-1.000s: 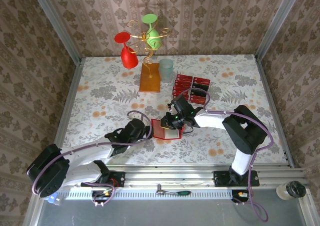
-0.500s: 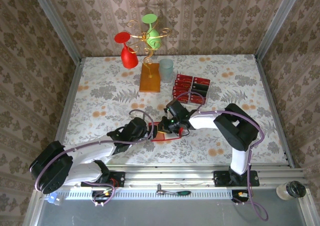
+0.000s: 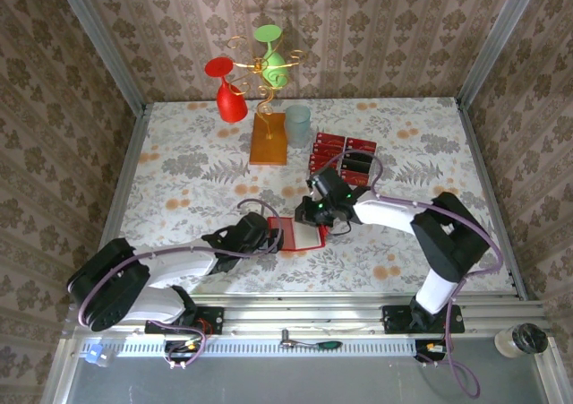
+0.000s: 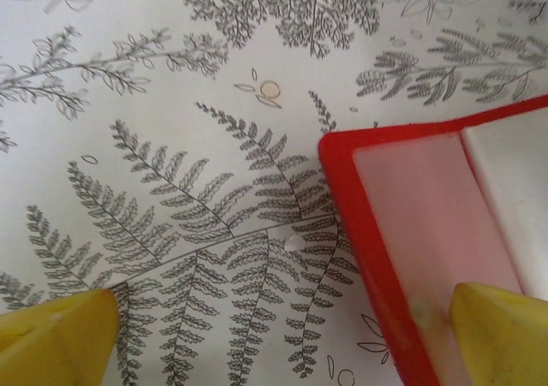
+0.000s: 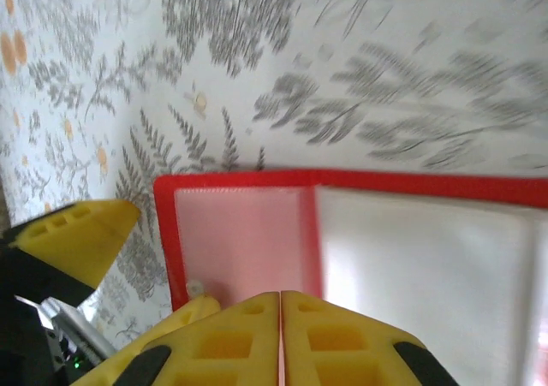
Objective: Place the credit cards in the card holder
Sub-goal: Rotate the card holder at the bottom-center of the table.
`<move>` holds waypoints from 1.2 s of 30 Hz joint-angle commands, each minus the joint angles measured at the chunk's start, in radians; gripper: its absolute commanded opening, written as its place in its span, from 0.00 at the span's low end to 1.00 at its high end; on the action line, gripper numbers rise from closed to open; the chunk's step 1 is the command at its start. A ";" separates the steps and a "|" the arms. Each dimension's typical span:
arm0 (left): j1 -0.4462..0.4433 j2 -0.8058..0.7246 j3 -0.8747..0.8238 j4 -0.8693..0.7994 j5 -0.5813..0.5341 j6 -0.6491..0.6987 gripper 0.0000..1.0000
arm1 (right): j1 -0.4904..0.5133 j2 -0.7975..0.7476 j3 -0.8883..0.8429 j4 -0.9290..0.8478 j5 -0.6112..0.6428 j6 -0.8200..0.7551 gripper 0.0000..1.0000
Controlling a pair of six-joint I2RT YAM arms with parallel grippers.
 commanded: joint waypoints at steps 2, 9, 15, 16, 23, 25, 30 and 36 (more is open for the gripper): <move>-0.011 0.026 0.008 0.021 -0.021 -0.021 1.00 | -0.042 -0.059 0.029 -0.195 0.140 -0.143 0.14; -0.011 0.036 0.001 0.020 -0.033 -0.016 1.00 | -0.079 -0.047 -0.037 -0.196 0.186 -0.189 0.12; -0.003 0.050 -0.004 0.034 -0.024 0.004 1.00 | -0.079 -0.069 -0.111 -0.168 0.186 -0.177 0.10; 0.003 0.055 -0.008 0.042 -0.017 0.006 1.00 | -0.079 -0.077 -0.125 -0.162 0.184 -0.172 0.10; 0.015 0.056 -0.021 0.057 0.001 0.013 1.00 | -0.080 -0.116 -0.169 -0.153 0.178 -0.165 0.10; 0.013 0.044 -0.024 0.054 0.001 0.010 1.00 | -0.083 -0.128 -0.149 -0.175 0.178 -0.178 0.12; 0.011 0.020 -0.036 0.041 -0.015 0.003 1.00 | -0.125 -0.154 -0.025 -0.274 0.212 -0.256 0.32; 0.002 0.015 -0.060 0.059 -0.019 -0.017 1.00 | -0.189 -0.084 0.213 -0.370 0.252 -0.396 0.52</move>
